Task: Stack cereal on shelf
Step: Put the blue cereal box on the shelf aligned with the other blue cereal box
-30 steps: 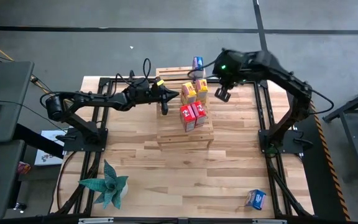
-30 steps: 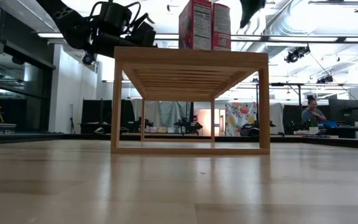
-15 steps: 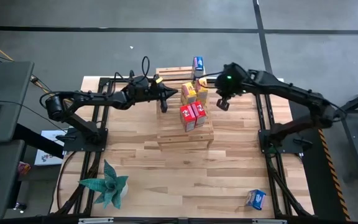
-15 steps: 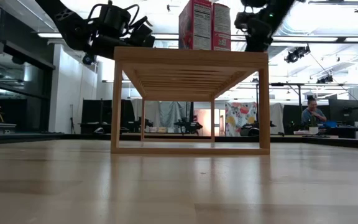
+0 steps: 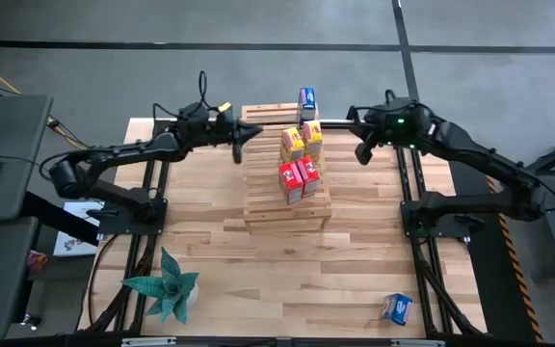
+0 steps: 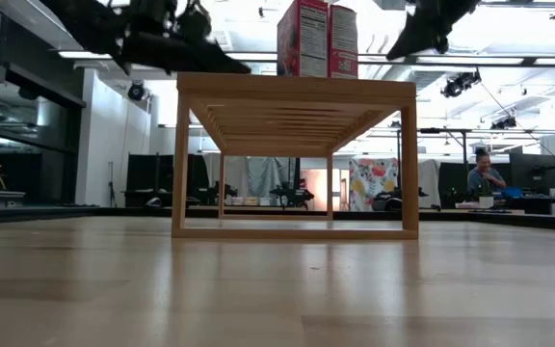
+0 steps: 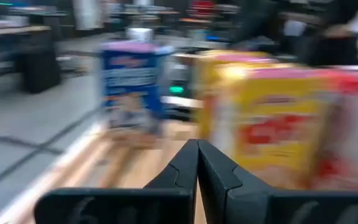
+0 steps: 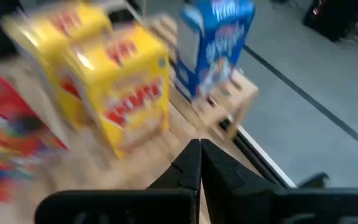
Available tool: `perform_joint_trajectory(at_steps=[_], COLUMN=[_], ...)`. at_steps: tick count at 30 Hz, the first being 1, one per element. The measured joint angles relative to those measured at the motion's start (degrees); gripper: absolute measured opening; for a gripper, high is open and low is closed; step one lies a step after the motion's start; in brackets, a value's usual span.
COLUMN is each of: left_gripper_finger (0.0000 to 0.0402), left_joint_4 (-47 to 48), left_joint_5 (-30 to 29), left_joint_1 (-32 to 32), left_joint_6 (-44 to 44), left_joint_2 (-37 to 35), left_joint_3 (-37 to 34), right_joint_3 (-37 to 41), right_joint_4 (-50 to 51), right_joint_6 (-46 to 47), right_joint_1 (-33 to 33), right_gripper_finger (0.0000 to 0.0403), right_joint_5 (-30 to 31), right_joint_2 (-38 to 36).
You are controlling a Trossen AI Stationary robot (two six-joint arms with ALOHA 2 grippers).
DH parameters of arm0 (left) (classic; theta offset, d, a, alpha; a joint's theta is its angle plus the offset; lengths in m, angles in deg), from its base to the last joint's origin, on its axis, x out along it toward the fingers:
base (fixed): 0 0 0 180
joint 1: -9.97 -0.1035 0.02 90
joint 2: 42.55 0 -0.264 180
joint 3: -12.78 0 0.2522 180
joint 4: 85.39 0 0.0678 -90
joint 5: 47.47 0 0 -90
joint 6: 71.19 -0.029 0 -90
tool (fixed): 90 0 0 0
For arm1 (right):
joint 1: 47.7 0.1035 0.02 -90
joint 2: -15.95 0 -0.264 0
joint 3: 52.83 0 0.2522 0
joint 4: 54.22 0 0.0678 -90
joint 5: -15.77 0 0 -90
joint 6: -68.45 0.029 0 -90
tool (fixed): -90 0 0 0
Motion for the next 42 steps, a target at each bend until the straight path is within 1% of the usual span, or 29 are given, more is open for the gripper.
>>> perform_joint_trajectory(at_steps=[3,5,7,10,13,16,18,21,24,26,27,28,29,32,35,38,40,42], left_gripper_finger=[0.0000,0.0000,0.0000,0.0009,0.0033,0.0062,0.0077,0.0089,0.0084,0.0061,0.0041,0.0022,0.0012,0.0005,0.0002,0.0001,0.0001,0.0000], left_joint_4=[5.45,8.81,12.33,15.86,17.38,18.19,18.96,19.15,20.01,21.04,21.73,22.53,23.19,23.85,19.80,13.51,10.02,8.36], left_joint_5=[5.78,7.95,7.89,6.33,1.37,-7.29,-11.68,-16.80,-19.65,-21.18,-21.60,-21.80,-21.71,-20.21,-15.49,-9.69,-8.30,-8.25], left_joint_1=[2.04,3.93,6.48,11.40,16.89,20.91,21.77,21.92,20.89,19.89,19.21,18.47,17.75,15.14,12.41,10.66,10.19,10.36], left_joint_6=[-1.44,-2.41,-2.45,-2.53,-4.45,-7.46,-10.39,-11.94,-12.02,-12.39,-12.78,-12.97,-12.81,-12.11,-11.37,-7.89,-5.25,-3.06], left_joint_2=[-4.74,-8.57,-12.80,-18.70,-23.26,-25.69,-26.63,-26.78,-25.98,-25.34,-24.97,-24.55,-24.14,-23.13,-22.87,-22.91,-22.96,-22.95], left_joint_3=[0.00,0.00,0.00,0.00,0.00,0.07,0.07,0.07,0.07,0.07,0.07,0.07,0.07,-0.33,-3.93,-8.25,-10.79,-12.60], right_joint_3=[0.02,0.07,0.07,0.11,0.11,0.11,0.11,0.11,0.11,0.11,0.10,-0.19,-1.09,-5.97,-12.34,-17.25,-19.09,-19.58], right_joint_4=[-1.84,-2.37,-2.32,-2.19,-2.20,-2.18,-2.18,-1.96,-0.08,0.95,1.35,2.38,4.68,12.99,23.65,33.69,39.36,44.37], right_joint_6=[1.05,1.01,-0.57,-2.42,-2.56,-2.10,0.02,7.29,10.89,12.82,13.77,15.09,16.39,21.36,28.33,38.24,45.60,53.34], right_joint_1=[0.00,0.02,0.02,0.02,0.02,0.02,0.02,0.02,0.02,0.02,0.03,0.04,0.05,1.39,4.45,9.99,14.75,19.91], right_gripper_finger=[0.0000,0.0000,0.0000,0.0000,0.0000,0.0000,0.0000,0.0004,0.0026,0.0052,0.0068,0.0084,0.0101,0.0149,0.0185,0.0203,0.0206,0.0206], right_joint_5=[-1.37,-1.40,-1.41,-1.40,-1.31,-1.30,-2.01,-2.87,-5.05,-6.41,-6.86,-7.11,-7.26,-7.19,-9.01,-10.75,-10.87,-10.91], right_joint_2=[-2.18,-3.15,-3.33,-3.31,-3.33,-3.33,-3.33,-3.33,-3.44,-3.42,-3.42,-3.41,-3.20,-1.31,2.11,5.94,8.38,10.21])
